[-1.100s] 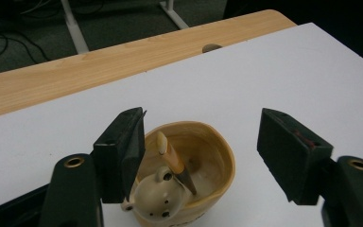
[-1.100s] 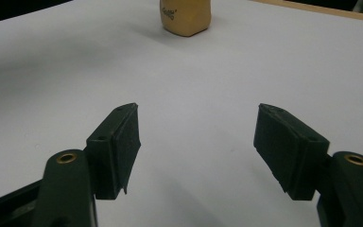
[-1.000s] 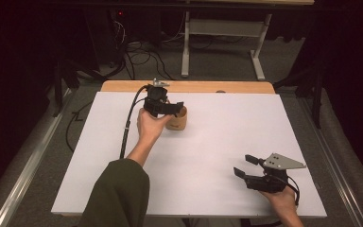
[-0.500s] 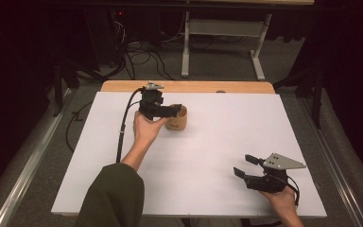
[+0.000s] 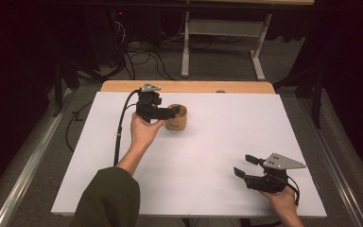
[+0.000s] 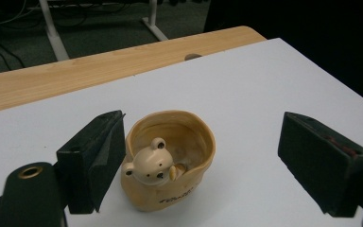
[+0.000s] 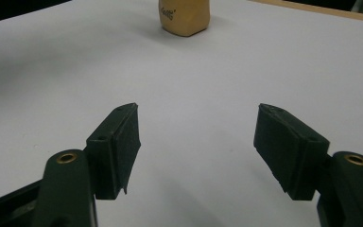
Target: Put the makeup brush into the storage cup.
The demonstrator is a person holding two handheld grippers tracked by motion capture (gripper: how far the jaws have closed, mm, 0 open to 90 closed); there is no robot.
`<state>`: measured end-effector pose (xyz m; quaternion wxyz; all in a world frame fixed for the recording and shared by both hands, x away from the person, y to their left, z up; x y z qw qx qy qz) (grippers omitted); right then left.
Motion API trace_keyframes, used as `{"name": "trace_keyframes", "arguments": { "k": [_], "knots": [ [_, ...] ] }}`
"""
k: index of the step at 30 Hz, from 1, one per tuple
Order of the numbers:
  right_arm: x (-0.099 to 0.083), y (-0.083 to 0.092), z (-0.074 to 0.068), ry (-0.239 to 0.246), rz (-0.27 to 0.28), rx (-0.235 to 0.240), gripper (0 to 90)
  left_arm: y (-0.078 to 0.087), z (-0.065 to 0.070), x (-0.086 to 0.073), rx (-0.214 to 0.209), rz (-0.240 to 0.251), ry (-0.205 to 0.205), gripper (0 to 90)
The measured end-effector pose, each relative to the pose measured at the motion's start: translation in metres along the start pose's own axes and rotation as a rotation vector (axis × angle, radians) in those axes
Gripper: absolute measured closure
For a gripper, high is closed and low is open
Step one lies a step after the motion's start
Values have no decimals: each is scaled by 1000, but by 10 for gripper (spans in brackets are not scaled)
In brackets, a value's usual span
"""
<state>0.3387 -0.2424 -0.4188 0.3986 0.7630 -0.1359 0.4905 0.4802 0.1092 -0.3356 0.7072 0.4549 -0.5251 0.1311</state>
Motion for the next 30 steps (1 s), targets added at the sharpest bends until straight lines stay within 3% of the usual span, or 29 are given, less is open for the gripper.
{"name": "trace_keyframes", "arguments": {
  "k": [30],
  "knots": [
    [1,2,2,-18,14,-5,336,39,12,1,-38,82,-53,166]
  ]
}}
Point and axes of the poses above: each handheld gripper's, and its own axes: y roughly backward along the jaws, x roughly out of its top, z roughly to its right, the point moved 3 cm from there along -y, roughly forward along the jaws, and after that the axes turned 10 degrees about -y, right-handed, at the moved point
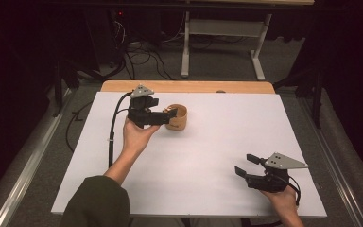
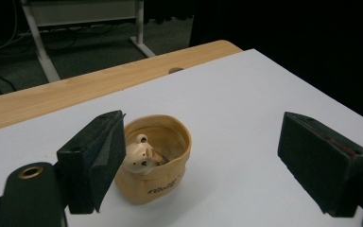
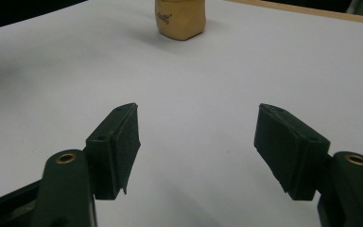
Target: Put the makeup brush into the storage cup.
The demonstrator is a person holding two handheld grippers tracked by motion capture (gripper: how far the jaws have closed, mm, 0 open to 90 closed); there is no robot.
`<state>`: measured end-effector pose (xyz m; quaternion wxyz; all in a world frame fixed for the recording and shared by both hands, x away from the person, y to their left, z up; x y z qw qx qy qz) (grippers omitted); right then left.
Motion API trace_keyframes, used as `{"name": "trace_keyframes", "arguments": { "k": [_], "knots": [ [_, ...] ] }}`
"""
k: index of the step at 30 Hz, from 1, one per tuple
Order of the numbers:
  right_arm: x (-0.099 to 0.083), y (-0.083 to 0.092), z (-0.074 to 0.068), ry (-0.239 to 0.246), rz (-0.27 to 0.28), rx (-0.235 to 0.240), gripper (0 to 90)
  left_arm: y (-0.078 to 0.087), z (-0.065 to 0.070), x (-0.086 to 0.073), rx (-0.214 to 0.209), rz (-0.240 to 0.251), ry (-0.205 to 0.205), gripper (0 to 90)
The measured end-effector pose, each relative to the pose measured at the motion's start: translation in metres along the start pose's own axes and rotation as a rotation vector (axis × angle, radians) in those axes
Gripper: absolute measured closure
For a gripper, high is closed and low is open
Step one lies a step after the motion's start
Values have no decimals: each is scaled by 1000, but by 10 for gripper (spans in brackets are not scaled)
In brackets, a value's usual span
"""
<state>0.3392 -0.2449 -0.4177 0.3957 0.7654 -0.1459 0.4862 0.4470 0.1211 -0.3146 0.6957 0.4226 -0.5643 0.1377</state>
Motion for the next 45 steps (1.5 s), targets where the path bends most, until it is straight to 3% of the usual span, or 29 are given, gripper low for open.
{"name": "trace_keyframes", "arguments": {
  "k": [13,26,45],
  "knots": [
    [0,0,3,-26,16,-3,333,11,5,2,-22,15,-17,168],
    [1,0,6,-51,23,-9,324,23,-2,-9,-20,28,13,170],
    [1,-1,8,-65,31,-14,320,37,0,-19,-28,31,6,172]
  ]
}}
Point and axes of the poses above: each handheld gripper's, and its own axes: y roughly backward along the jaws, x roughly out of its top, z roughly to its right, the point moved 3 cm from there along -y, roughly forward along the jaws, and after that the axes turned 10 degrees about -y, right-handed, at the moved point
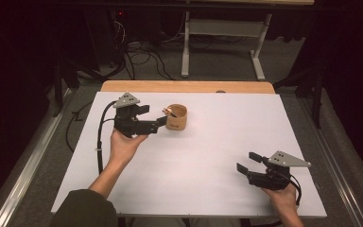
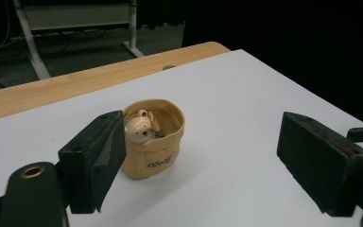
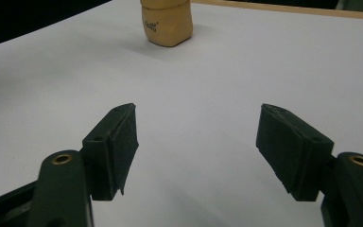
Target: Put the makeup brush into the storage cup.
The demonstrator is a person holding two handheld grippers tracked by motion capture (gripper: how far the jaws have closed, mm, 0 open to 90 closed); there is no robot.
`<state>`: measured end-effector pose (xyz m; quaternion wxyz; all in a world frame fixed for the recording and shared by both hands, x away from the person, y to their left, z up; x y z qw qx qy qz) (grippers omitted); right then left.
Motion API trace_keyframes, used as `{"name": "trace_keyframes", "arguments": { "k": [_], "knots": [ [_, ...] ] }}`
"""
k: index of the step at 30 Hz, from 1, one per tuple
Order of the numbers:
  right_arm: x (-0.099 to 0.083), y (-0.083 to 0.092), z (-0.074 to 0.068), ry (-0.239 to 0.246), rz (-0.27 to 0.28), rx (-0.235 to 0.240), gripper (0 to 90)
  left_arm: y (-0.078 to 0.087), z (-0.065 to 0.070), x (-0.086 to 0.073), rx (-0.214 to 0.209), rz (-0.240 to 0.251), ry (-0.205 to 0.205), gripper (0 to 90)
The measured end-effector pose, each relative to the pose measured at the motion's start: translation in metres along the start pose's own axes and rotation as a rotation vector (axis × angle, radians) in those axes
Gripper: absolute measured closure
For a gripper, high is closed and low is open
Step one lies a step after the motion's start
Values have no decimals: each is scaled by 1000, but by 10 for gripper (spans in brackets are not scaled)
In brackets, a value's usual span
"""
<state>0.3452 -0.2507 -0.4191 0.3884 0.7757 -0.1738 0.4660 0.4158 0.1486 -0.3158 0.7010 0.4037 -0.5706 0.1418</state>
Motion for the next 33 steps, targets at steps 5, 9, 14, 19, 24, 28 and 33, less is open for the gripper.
{"name": "trace_keyframes", "arguments": {
  "k": [5,9,14,19,24,28,33],
  "knots": [
    [0,0,0,3,3,3,320,2,0,-3,-4,0,6,173],
    [0,0,0,0,-1,1,320,5,1,-3,-8,0,5,173],
    [0,0,0,-3,2,1,320,6,3,-2,-16,4,0,173],
    [0,0,0,-2,0,2,320,9,5,-2,-21,5,-6,173],
    [0,1,1,-6,6,2,320,12,7,-2,-21,8,-9,174],
    [0,0,1,-6,7,5,321,15,8,-2,-22,15,-6,174],
    [0,1,1,-8,7,5,321,18,8,-2,-22,19,-6,174]
  ]
}}
Point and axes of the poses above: each handheld gripper's, and its own axes: y roughly backward along the jaws, x roughly out of its top, z roughly to its right, the point moved 3 cm from there along -y, roughly forward along the jaws, and after that the axes turned 10 degrees about -y, right-handed, at the moved point
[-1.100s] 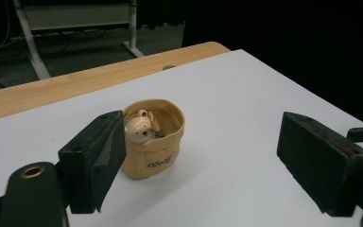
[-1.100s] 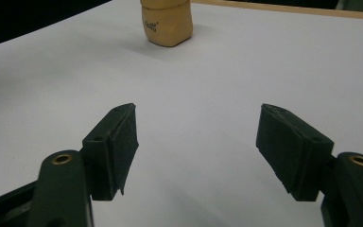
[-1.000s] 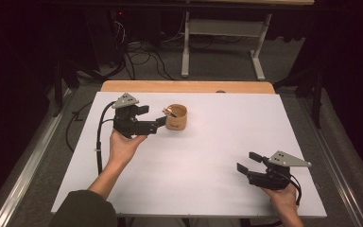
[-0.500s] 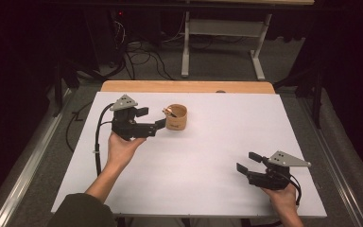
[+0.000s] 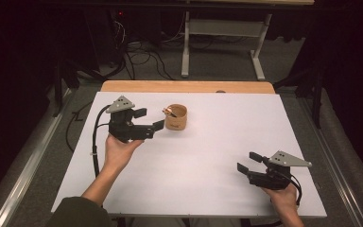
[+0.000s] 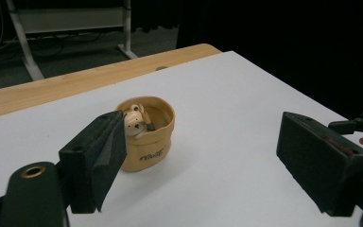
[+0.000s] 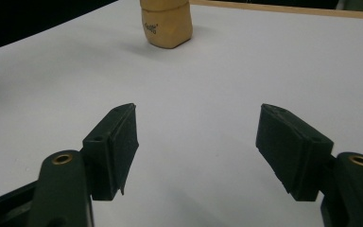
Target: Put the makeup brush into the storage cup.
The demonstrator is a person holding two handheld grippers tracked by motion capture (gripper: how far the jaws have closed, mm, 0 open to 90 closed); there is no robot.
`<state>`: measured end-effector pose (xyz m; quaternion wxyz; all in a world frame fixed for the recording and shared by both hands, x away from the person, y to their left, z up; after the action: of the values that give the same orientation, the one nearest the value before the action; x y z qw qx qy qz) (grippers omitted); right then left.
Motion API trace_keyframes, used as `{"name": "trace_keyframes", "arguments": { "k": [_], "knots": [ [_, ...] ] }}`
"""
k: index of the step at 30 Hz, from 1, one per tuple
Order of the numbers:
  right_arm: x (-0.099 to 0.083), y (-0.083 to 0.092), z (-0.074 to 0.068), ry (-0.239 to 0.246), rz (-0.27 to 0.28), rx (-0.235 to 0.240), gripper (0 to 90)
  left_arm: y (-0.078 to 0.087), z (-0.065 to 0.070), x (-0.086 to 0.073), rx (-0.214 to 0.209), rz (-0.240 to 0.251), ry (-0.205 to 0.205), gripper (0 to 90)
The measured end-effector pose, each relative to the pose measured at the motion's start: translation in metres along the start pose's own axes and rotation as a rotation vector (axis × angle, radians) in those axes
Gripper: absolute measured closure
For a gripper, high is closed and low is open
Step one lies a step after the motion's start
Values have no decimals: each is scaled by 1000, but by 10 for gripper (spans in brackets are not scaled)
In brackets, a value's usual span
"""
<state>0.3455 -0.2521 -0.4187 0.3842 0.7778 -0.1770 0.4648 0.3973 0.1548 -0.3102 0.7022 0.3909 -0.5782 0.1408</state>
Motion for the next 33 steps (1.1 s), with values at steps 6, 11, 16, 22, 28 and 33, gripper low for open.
{"name": "trace_keyframes", "arguments": {
  "k": [6,11,16,22,28,33],
  "knots": [
    [0,0,-1,-1,-3,0,321,4,1,-2,-2,5,4,175],
    [0,0,0,1,-2,0,321,6,1,-5,-3,5,7,175],
    [0,-1,-1,4,-1,1,322,9,2,-7,-3,9,10,175],
    [0,0,0,2,-2,2,322,11,1,-10,-4,11,17,175],
    [0,0,0,5,-1,2,322,16,1,-14,4,12,19,175],
    [0,0,-1,3,-1,2,322,21,0,-16,7,14,23,174]
  ]
}}
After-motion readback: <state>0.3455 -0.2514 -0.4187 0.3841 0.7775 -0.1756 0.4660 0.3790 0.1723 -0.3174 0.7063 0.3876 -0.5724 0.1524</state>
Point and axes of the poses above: each handheld gripper's, and its own axes: y roughly backward along the jaws, x roughly out of its top, z roughly to its right, the point moved 3 cm from there along -y, roughly forward along the jaws, and after that the axes turned 10 degrees about -y, right-handed, at the moved point
